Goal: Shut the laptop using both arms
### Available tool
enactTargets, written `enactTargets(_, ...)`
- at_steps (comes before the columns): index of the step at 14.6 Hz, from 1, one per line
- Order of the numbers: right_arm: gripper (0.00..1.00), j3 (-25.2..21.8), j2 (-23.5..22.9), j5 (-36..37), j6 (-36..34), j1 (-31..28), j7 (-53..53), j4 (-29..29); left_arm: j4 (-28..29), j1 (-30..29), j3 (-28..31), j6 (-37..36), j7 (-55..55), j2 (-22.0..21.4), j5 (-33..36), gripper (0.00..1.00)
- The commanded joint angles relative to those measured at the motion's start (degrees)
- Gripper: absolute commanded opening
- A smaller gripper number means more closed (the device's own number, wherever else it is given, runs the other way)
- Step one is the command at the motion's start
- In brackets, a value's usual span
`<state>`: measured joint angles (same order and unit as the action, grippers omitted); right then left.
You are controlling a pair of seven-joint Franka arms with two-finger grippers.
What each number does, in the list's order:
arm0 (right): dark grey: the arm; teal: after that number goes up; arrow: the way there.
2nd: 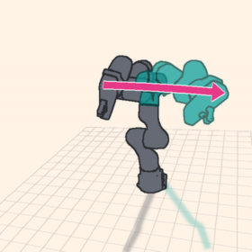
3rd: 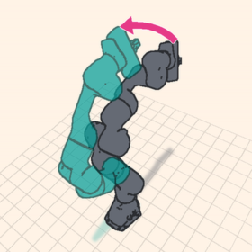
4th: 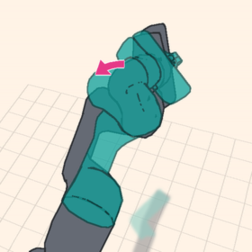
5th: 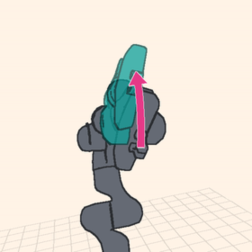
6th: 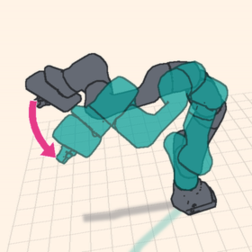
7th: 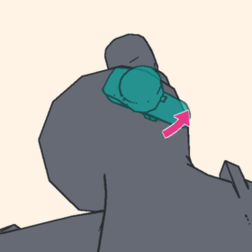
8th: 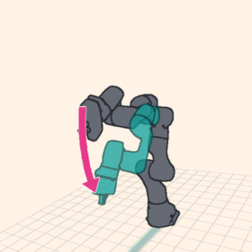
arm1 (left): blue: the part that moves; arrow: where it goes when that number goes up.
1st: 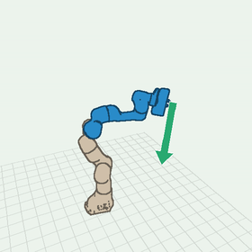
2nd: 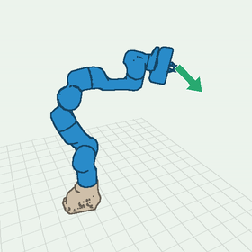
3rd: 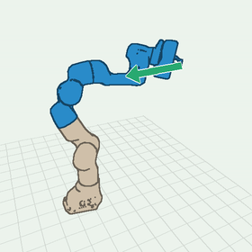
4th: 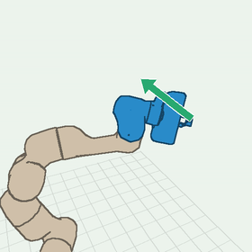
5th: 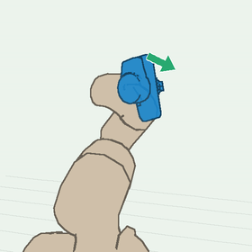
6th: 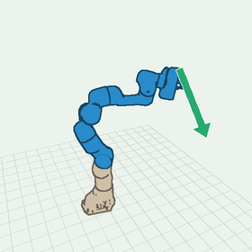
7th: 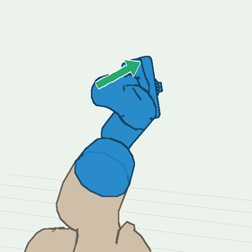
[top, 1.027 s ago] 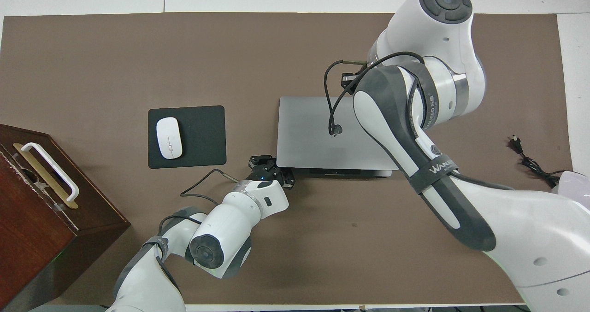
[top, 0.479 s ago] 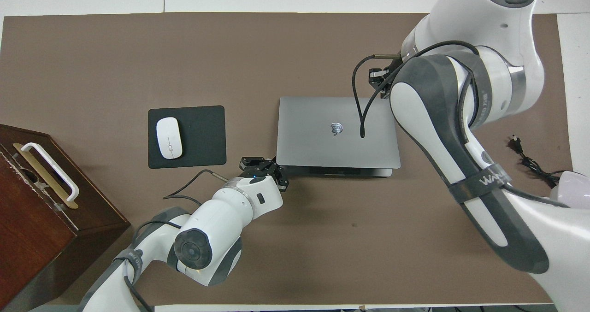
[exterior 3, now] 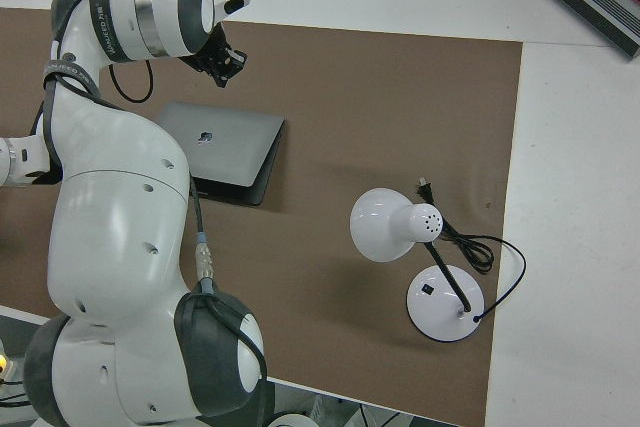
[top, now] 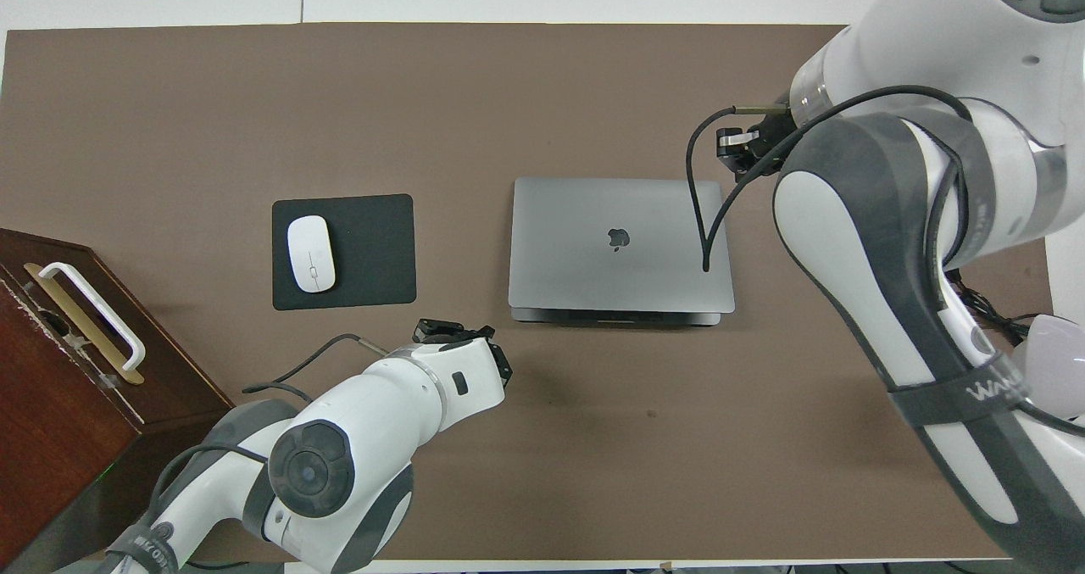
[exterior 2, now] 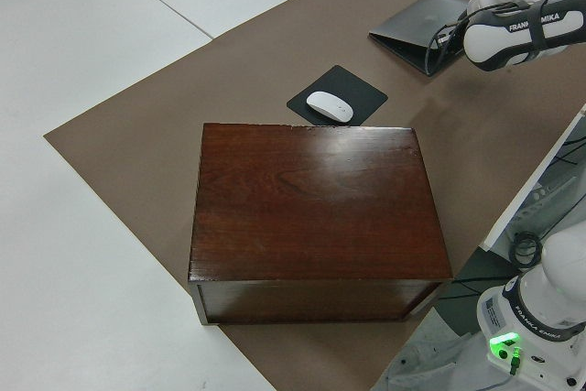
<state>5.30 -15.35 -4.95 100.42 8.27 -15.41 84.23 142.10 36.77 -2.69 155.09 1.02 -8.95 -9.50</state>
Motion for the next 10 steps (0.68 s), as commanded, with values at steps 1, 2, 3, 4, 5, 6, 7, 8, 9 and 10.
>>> enactTargets(1, 0.0, 0.59, 5.85, 0.82, 0.57, -2.11, 3.27, 6.9, -0.23, -2.49, 0.05, -12.66, 0.3, -8.07, -0.69, 0.0)
enactTargets(2, 0.0, 0.59, 7.43, 0.82, 0.83, -2.38, 3.89, 8.74, -1.72, -4.58, -0.03, -17.76, 0.39, -9.84, -0.69, 0.0)
enactTargets(3, 0.0, 0.59, 9.01, 0.82, 1.09, -2.73, 4.59, 10.32, -3.47, -5.65, -0.03, -22.68, 0.56, -11.16, -0.69, 0.0)
enactTargets(4, 0.0, 0.59, 10.15, 0.82, 1.01, -3.0, 5.21, 11.56, -5.41, -6.7, 0.05, -27.43, 0.74, -11.96, -0.69, 0.0)
enactTargets(5, 0.0, 0.59, 11.3, 0.82, 1.01, -3.09, 5.56, 12.7, -7.25, -8.28, -0.03, -31.3, 1.0, -12.57, -0.69, 0.0)
enactTargets(6, 0.0, 0.59, 12.44, 0.82, 1.01, -3.52, 5.65, 13.84, -9.36, -9.25, -0.03, -35.43, 1.18, -12.84, -0.69, 0.0)
enactTargets(7, 0.0, 0.85, 13.67, 0.82, 1.01, -4.14, 5.74, 15.16, -11.73, -10.57, 0.05, -39.91, 1.27, -13.02, -0.52, 0.0)
enactTargets(8, 0.0, 0.85, 14.99, 0.82, 1.01, -4.32, 6.43, 16.65, -14.28, -12.76, -0.03, -44.22, 1.7, -13.02, -0.43, 0.0)
enactTargets(9, 0.0, 0.85, 16.48, 0.82, 1.27, -4.32, 7.57, 18.5, -16.83, -15.04, -0.03, -48.44, 2.58, -13.02, -0.34, 0.0)
enactTargets(10, 0.0, 0.85, 17.63, 0.82, 1.27, -4.67, 8.02, 19.99, -18.77, -17.15, -0.03, -51.18, 3.72, -12.93, -0.17, 0.0)
